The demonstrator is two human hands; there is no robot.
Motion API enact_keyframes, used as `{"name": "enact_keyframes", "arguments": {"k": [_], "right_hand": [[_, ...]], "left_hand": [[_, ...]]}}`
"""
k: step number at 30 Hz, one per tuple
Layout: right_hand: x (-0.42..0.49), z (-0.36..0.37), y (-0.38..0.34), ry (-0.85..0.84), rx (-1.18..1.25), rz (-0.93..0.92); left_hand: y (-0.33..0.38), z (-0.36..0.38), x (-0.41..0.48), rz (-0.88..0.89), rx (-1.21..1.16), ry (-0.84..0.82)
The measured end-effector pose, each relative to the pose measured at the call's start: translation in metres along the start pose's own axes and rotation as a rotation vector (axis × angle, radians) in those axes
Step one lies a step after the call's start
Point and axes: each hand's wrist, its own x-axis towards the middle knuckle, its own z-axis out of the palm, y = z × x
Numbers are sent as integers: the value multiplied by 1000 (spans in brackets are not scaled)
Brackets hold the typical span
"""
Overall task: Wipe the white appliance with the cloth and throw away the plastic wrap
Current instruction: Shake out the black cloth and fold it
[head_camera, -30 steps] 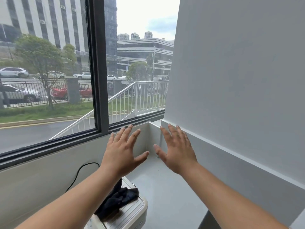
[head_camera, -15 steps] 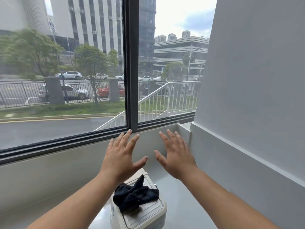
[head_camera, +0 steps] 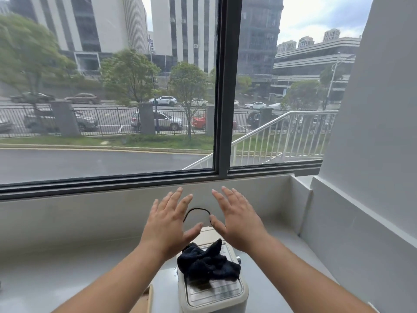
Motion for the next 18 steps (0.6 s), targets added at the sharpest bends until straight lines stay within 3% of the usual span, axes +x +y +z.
{"name": "enact_keyframes", "arguments": {"k": [9,18], "right_hand": [[1,29,3,-331,-18,-139],[-8,49,7,-481,-43,-200]], "left_hand": [[-4,9,-20,-116,44,-127],[21,28,-41,-164,64,-157]]}}
